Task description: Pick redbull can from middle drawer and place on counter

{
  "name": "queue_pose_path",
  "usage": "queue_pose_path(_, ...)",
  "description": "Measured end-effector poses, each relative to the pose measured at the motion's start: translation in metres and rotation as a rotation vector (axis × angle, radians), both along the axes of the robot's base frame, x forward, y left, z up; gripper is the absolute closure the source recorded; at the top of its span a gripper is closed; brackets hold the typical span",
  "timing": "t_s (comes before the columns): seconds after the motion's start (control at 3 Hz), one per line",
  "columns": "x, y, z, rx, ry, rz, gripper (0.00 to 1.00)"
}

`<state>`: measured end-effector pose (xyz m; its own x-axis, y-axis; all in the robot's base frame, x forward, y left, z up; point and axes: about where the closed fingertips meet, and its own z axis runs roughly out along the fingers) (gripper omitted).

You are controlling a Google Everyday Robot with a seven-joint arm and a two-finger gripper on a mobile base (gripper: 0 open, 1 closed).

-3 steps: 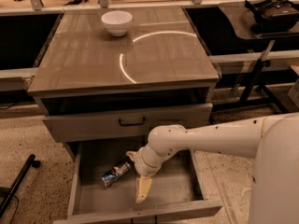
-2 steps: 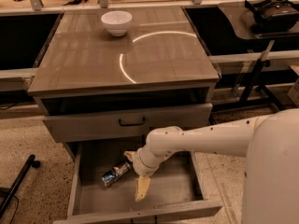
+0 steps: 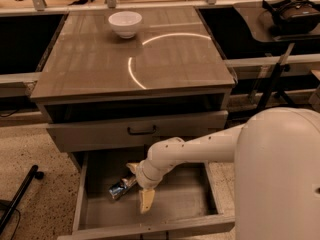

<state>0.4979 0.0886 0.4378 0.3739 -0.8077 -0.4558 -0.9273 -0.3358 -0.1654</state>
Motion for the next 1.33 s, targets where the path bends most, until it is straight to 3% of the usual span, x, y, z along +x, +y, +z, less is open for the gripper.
queue_pose_path(0.67, 0.009, 0.022, -0.031, -0.045, -0.009, 0.016, 0.00)
queue_pose_path(1.33, 0.011, 0.042, -0.052, -0.076, 0.020, 0.031, 0.00)
